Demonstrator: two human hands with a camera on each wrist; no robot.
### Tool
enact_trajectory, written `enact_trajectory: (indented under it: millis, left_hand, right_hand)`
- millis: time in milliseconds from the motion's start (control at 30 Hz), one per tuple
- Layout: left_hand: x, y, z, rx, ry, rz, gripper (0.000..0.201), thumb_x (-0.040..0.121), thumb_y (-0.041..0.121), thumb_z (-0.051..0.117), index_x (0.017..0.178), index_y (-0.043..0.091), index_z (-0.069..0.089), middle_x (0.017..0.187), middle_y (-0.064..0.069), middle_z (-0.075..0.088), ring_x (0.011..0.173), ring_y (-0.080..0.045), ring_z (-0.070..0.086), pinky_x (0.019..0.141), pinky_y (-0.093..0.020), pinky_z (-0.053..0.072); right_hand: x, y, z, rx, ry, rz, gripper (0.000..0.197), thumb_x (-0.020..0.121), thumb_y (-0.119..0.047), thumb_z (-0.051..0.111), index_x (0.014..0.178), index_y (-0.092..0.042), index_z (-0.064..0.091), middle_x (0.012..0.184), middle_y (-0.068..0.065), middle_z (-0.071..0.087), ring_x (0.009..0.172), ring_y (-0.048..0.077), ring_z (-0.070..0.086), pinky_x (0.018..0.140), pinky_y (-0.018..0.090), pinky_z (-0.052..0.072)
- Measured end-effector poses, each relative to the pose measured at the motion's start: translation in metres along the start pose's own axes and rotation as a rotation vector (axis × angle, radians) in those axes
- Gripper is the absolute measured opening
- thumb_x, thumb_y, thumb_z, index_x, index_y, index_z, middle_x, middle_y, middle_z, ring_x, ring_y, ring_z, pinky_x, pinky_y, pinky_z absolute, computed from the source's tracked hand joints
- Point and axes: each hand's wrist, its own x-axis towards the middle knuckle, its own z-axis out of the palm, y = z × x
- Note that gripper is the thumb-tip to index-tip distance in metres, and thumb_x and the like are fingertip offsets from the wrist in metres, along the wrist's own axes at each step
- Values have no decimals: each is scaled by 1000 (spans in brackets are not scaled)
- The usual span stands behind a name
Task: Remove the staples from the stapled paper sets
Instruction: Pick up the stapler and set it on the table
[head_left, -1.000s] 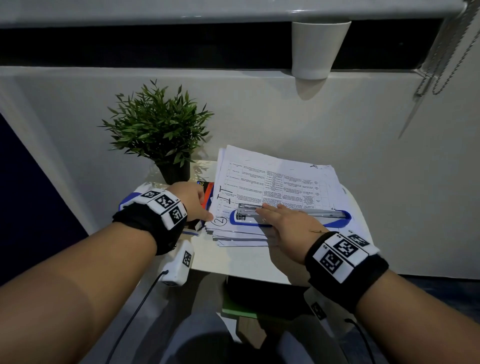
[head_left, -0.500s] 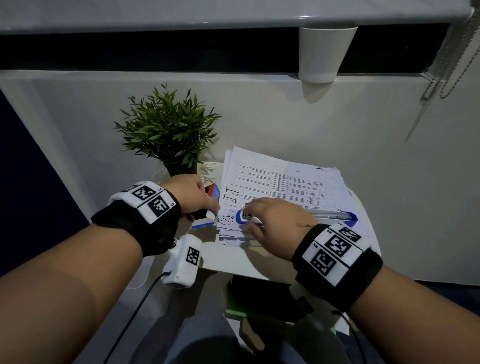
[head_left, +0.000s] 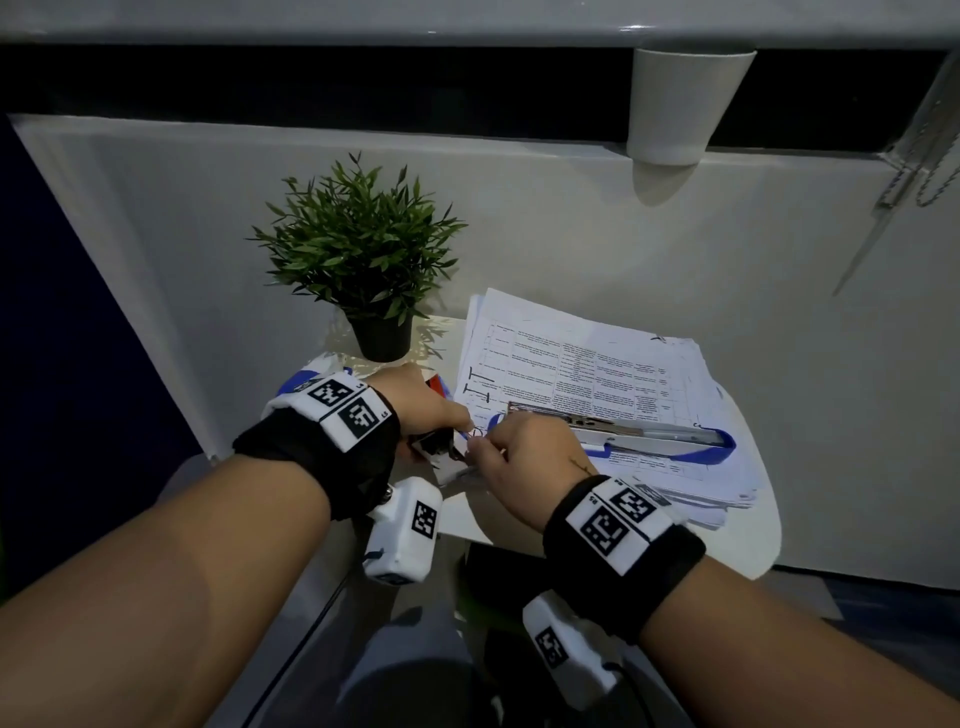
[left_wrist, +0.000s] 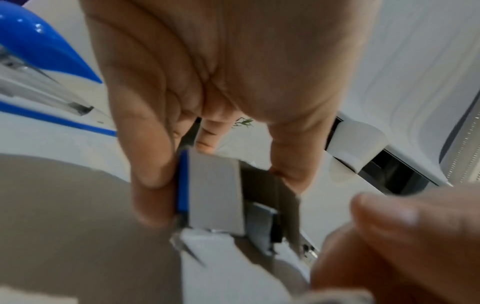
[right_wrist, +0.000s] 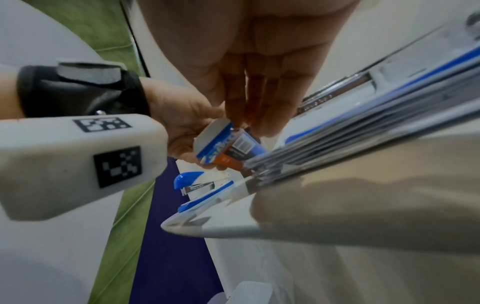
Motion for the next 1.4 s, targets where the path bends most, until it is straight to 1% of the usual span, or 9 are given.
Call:
enact_trajectory:
  millis: [133,333,433,533,700,833,1100,1233,1400]
  left_hand:
    - [-1,2,5,-132,-35,-33,33,76,27,73,86,11,46,77,-10,60,55,-21,61,44,-24,51]
    - [-1,2,5,-206,-75,-45,26,79,23,68,88,11,47,76,-13,65,48,-23,59,42,-22,50]
    - [0,-3,4,-199,-62,-57,38,78,30,70,101,11,46,82,-15,66,51,-26,62,48,-27,54]
    - [0,-5,4,-194,-68,-65,47,78,30,69,112,9,45,86,-18,66,65,-33,69,64,-37,58]
    - [-1,-6,0,-167,-72,-73,45,79,28,67,114,10,46,85,-17,65,66,-30,67,69,-35,57]
    - [0,-8,0,-143,-75,-74,46,79,27,67,116,9,46,91,-18,66,79,-33,70,76,-40,58]
    - [4,-8,2,-78,-80,-84,43,79,25,66,115,11,46,89,-19,68,64,-30,67,67,-36,57]
    - [4,-5,4,-23,-78,-86,45,77,26,65,114,9,46,76,-17,69,51,-26,62,51,-29,54]
    - [7,-3,8,19,-74,-88,71,73,30,69,130,10,32,98,-18,66,75,-30,68,78,-46,57]
  right_hand:
    - [0,-2,3,48,50,21,23,89,-35,59,89,-14,68,96,7,65,91,24,60,77,29,46]
    - [4,-6,5,110,102,45,15,85,-28,62,94,-16,61,93,6,64,91,25,58,77,30,47]
    - [4,-6,6,132,147,46,10,90,-22,54,95,-18,61,88,6,66,86,25,59,70,29,45]
    - [4,-6,6,203,183,48,7,89,-14,52,89,-22,52,76,2,59,73,24,53,61,27,38]
    - [7,-7,8,68,86,-46,26,88,-11,51,102,-20,72,103,6,62,98,24,54,75,24,36]
    - [6,-10,8,76,103,-47,22,88,-18,55,100,-17,74,107,6,62,101,24,55,78,24,39]
    - [11,-17,3,11,23,17,30,87,-40,63,96,-14,75,107,7,60,97,21,55,74,26,39]
    - [15,-21,2,0,-8,65,31,83,-41,68,93,-12,74,101,7,52,98,23,54,69,24,33]
    - [26,-24,7,-85,-66,104,41,78,-39,73,105,-9,69,91,6,42,101,29,55,68,27,34]
